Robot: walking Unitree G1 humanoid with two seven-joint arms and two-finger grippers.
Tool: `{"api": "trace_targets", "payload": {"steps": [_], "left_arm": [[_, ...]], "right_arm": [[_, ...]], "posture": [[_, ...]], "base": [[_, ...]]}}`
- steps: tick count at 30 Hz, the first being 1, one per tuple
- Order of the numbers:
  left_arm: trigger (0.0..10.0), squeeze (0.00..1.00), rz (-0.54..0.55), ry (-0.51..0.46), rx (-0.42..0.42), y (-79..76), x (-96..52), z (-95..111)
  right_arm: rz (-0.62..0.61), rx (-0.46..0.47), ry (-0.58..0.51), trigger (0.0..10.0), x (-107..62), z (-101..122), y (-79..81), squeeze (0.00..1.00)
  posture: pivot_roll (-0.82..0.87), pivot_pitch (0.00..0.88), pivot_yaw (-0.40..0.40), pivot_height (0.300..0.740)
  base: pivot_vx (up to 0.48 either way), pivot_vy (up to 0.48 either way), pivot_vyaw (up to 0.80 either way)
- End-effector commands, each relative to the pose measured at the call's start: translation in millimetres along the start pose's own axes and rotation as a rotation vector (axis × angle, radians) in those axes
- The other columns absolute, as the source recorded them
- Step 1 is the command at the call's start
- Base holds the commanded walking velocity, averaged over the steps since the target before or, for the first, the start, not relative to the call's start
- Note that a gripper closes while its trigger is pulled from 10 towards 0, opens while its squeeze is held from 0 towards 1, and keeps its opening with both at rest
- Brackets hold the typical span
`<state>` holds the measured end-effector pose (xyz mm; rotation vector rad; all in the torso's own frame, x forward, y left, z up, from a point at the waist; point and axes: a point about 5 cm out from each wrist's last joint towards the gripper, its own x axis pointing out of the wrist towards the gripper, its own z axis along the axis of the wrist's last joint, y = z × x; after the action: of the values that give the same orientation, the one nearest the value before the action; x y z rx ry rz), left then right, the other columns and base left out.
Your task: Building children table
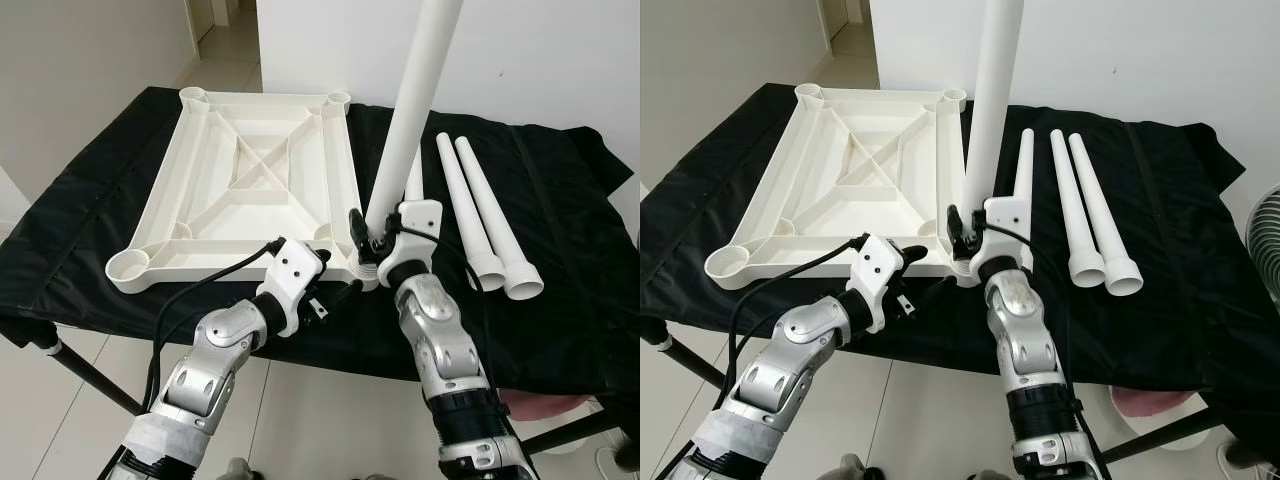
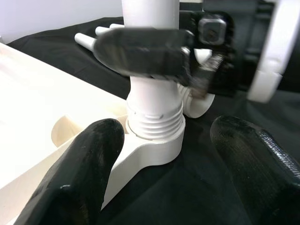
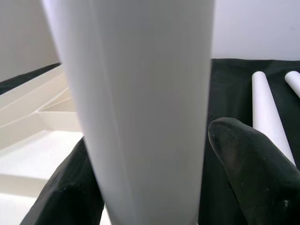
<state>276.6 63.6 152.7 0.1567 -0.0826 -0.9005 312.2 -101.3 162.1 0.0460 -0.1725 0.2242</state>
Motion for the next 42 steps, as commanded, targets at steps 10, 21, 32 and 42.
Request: {"api": "trace_targets", "payload": {"steps": [10,21,32,42], "left_arm": [[10.0,0.0,0.029,0.077,0.038,10.8,-9.2,-15],[10.0,0.0,0.059,0.137,0.125,37.5,-19.3,-19],[10.0,0.0,0.053,0.239,0.225,55.7,-29.2,-33],[10.0,0.0,0.067,0.346,0.256,71.2,-31.2,-48]], "right_arm": [[0.04,-0.02,-0.039,10.0,-33.0,-2,-2.6,0.0],[0.024,-0.045,0.009,10.0,-69.8,-9,-22.2,0.0],[0.063,-0.033,0.033,10.0,-78.4,-10,-22.0,0.0],[0.063,-0.036,0.036,10.0,-77.0,-9,-22.9,0.0]], "posture": [[-0.1,0.072,0.033,0.74],[-0.13,0.093,0.039,0.74],[-0.13,0.099,0.043,0.74],[-0.14,0.098,0.048,0.74]], "base": [[0.0,0.0,0.0],[0.0,0.0,0.0],[0.0,0.0,0.0],[0.0,0.0,0.0]]}}
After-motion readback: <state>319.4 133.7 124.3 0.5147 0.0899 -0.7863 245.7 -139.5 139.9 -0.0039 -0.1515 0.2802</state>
